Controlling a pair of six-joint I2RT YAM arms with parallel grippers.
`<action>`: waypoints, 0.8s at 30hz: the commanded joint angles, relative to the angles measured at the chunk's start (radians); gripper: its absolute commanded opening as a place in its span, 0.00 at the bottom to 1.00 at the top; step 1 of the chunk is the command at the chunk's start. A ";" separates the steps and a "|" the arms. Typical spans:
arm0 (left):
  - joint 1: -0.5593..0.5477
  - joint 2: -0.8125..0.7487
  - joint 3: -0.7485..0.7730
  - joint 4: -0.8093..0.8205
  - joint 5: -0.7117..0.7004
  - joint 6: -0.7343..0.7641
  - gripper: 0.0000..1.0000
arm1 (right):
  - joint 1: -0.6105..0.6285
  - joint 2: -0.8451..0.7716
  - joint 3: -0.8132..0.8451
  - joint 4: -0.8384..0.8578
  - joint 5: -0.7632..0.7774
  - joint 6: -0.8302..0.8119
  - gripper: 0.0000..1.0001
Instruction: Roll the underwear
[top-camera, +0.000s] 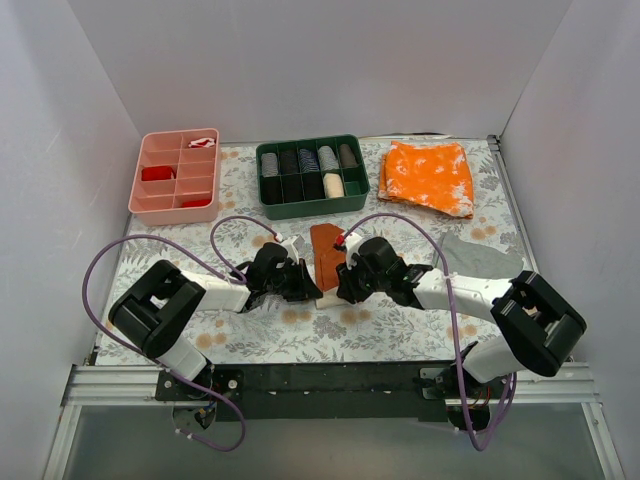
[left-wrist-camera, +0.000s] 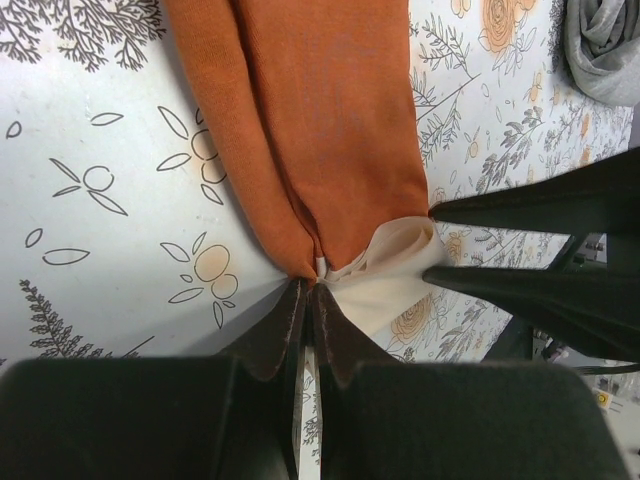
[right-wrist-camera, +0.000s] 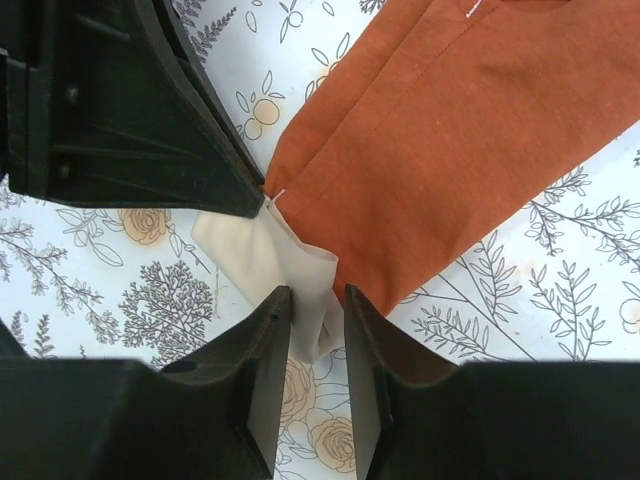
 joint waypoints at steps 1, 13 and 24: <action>-0.005 -0.016 -0.008 -0.098 -0.009 0.039 0.00 | -0.012 0.011 0.001 0.058 -0.053 0.019 0.31; -0.005 -0.091 -0.030 -0.173 -0.010 0.044 0.00 | -0.015 -0.009 -0.093 0.155 -0.148 0.128 0.01; -0.008 -0.233 -0.099 -0.227 0.019 0.014 0.00 | 0.040 -0.060 -0.232 0.370 -0.134 0.339 0.01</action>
